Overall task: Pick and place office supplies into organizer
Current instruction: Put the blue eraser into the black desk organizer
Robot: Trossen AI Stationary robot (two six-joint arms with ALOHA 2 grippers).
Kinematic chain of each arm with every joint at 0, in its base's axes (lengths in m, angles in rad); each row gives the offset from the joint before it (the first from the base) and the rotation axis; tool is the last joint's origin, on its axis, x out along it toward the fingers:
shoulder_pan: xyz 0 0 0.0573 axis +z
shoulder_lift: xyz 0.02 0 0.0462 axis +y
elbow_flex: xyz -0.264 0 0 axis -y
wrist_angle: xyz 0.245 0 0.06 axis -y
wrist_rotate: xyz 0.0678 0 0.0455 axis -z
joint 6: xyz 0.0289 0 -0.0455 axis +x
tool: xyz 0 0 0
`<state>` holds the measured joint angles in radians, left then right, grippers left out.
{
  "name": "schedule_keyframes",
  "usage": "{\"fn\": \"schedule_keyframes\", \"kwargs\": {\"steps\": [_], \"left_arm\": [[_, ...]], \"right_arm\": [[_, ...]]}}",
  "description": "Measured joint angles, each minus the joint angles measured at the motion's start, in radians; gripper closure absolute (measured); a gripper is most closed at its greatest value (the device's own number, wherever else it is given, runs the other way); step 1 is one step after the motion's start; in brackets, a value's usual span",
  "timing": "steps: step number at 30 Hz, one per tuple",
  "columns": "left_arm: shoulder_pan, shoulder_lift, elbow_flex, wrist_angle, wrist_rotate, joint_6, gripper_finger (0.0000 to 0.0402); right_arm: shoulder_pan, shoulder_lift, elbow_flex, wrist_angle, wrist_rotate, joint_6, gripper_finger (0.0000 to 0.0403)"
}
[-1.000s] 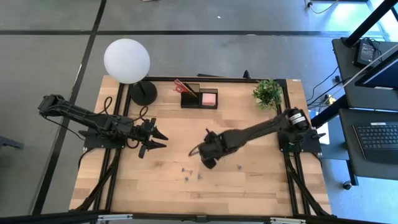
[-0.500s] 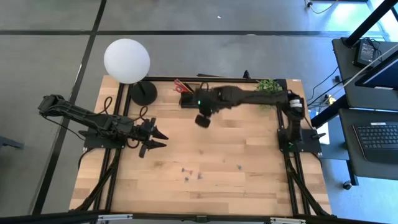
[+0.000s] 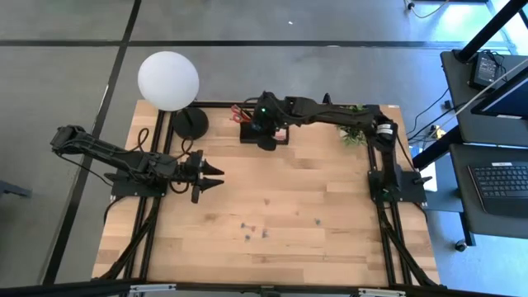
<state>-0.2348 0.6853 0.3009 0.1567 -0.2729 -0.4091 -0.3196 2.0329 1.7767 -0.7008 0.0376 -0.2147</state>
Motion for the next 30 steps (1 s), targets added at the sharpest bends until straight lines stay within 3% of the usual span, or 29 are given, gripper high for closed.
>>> {"fn": "schedule_keyframes", "kwargs": {"steps": [18, 30], "left_arm": [[0.000, 0.000, 0.000, -0.003, -0.004, -0.079, 0.0242], [0.000, 0.000, 0.000, -0.003, -0.005, -0.079, 0.0242]], "right_arm": [[-0.025, 0.170, -0.001, 0.114, -0.024, -0.080, 0.0334], [-0.065, 0.205, -0.001, 0.145, -0.023, -0.078, 0.0334]]}}
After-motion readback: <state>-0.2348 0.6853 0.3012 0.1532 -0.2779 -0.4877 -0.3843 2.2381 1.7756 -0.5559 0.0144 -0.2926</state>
